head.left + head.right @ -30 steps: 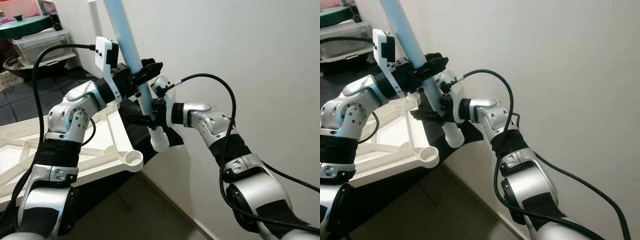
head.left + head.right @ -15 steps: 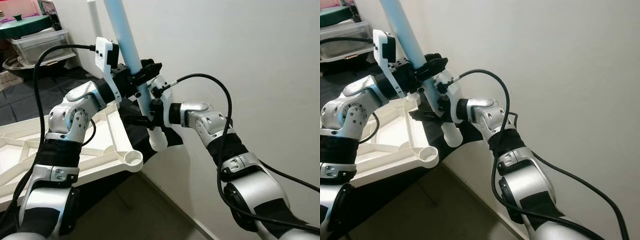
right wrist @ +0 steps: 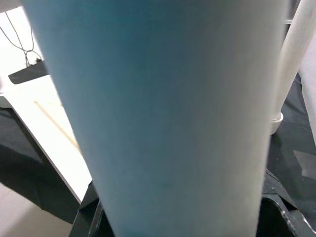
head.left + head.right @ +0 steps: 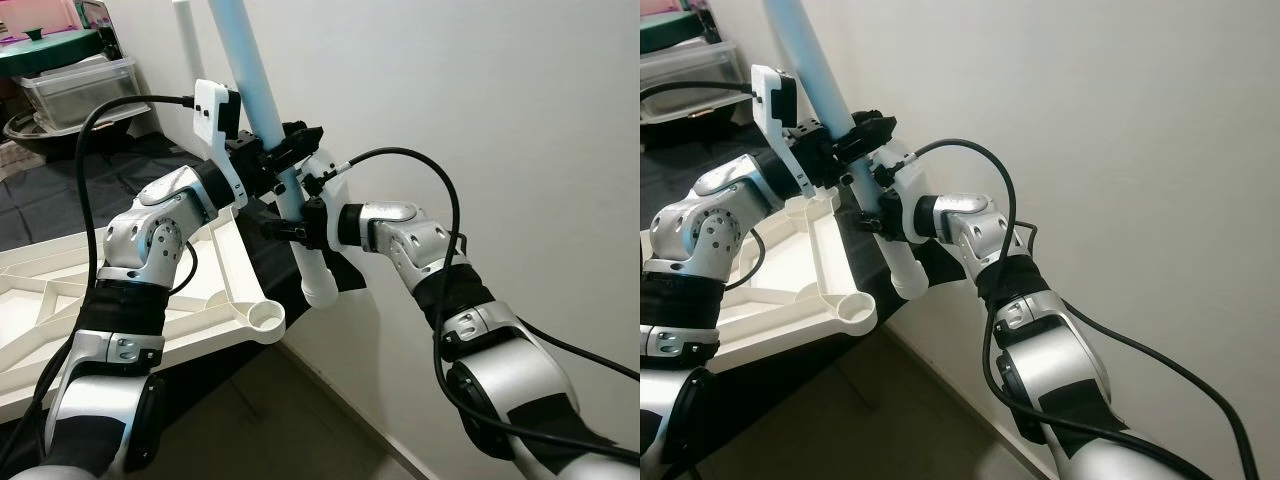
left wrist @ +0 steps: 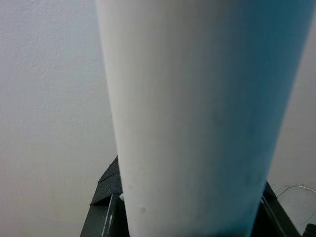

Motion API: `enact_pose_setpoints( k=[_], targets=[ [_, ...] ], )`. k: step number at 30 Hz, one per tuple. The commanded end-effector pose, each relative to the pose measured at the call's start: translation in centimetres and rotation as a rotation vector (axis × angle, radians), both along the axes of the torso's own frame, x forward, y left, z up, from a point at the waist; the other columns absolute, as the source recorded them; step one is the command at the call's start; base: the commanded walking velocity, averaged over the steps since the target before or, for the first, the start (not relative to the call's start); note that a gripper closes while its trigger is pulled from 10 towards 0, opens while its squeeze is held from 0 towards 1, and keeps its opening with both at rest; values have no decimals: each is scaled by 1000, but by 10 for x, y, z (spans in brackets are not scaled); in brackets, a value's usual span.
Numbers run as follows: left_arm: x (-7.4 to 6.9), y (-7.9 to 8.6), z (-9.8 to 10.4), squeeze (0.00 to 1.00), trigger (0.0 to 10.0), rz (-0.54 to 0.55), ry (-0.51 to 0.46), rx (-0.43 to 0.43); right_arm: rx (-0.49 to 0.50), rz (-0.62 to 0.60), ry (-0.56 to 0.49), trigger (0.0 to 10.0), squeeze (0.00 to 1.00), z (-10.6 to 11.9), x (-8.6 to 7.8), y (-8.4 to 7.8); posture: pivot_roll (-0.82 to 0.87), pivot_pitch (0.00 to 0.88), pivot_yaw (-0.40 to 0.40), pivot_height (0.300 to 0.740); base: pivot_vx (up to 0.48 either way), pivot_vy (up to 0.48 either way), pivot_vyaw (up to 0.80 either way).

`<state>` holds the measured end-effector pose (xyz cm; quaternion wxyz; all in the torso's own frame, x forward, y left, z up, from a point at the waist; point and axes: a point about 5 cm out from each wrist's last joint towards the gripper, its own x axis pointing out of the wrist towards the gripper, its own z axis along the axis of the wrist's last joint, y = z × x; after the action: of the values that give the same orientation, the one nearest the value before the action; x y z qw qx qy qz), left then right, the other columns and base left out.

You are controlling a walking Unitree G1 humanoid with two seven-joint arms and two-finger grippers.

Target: Building children table

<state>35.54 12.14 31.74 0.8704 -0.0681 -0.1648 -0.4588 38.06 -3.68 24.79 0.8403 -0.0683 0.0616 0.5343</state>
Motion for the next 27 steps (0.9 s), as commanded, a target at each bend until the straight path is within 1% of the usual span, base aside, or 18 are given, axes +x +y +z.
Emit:
enact_pose_setpoints(
  k=[1, 3, 7, 10, 11, 13, 17, 20, 21, 22, 24, 25, 26, 27],
  targets=[
    [-3, -6, 5, 0, 10000, -28, -30, -24, 53, 67, 22, 0, 0, 6, -6, 20, -53, 0, 13, 740, 0, 0, 0],
    [-3, -6, 4, 0, 10000, -27, -22, -23, 54, 70, 19, 0, 0, 6, -6, 20, -53, 0, 13, 740, 0, 0, 0],
    [1, -3, 2, 0, 10000, 16, 19, -40, 62, 63, 21, 0, 0, 6, -5, 21, -53, 0, 13, 740, 0, 0, 0],
    [1, -3, 2, 0, 10000, 14, 19, -38, 65, 62, 24, 0, 0, 6, -5, 21, -53, 0, 13, 740, 0, 0, 0],
    [1, -3, 2, 1000, 10000, 8, 10, -22, 68, 60, 23, 0, 0, 6, -5, 21, -53, 0, 13, 740, 0, 0, 0],
    [-2, -5, 1, 1000, 10000, -12, -8, -1, 72, 57, 22, 0, 0, 7, -5, 21, -53, 0, 13, 740, 0, 0, 0],
    [-2, -4, -1, 1000, 10000, -13, -12, 9, 74, 53, 21, 0, 0, 7, -4, 20, -50, 0, 13, 740, 0, 0, 0],
    [-2, 1, -2, 1000, 10000, 18, -19, 24, 74, 42, 14, 0, 0, 7, -3, 18, -50, 0, 13, 740, 0, 0, 0],
    [-2, 7, -1, 0, 10000, 56, -24, 18, 74, 19, 5, 0, 0, 7, 0, 14, -46, 0, 13, 740, 0, 0, 0],
    [-2, 7, -1, 0, 10000, 56, -24, 18, 74, 19, 5, 0, 0, 7, 0, 14, -46, 0, 13, 740, 0, 0, 0],
    [-3, 15, 1, 0, 10000, 90, -31, -2, 77, -18, -2, 0, 0, 8, 4, 8, -46, 0, 13, 740, 0, 0, 0],
    [-3, 15, 1, 0, 10000, 90, -31, -2, 77, -18, -2, 0, 0, 8, 4, 8, -46, 0, 13, 740, 0, 0, 0],
    [-5, 21, 3, 0, 10000, 123, -38, -17, 87, -56, -10, 0, 0, 10, 7, 2, -46, 0, 15, 740, 0, 0, 0],
    [-5, 21, 3, 0, 10000, 123, -38, -17, 87, -56, -10, 0, 0, 10, 7, 2, -46, 0, 15, 740, 0, 0, 0]
  ],
)
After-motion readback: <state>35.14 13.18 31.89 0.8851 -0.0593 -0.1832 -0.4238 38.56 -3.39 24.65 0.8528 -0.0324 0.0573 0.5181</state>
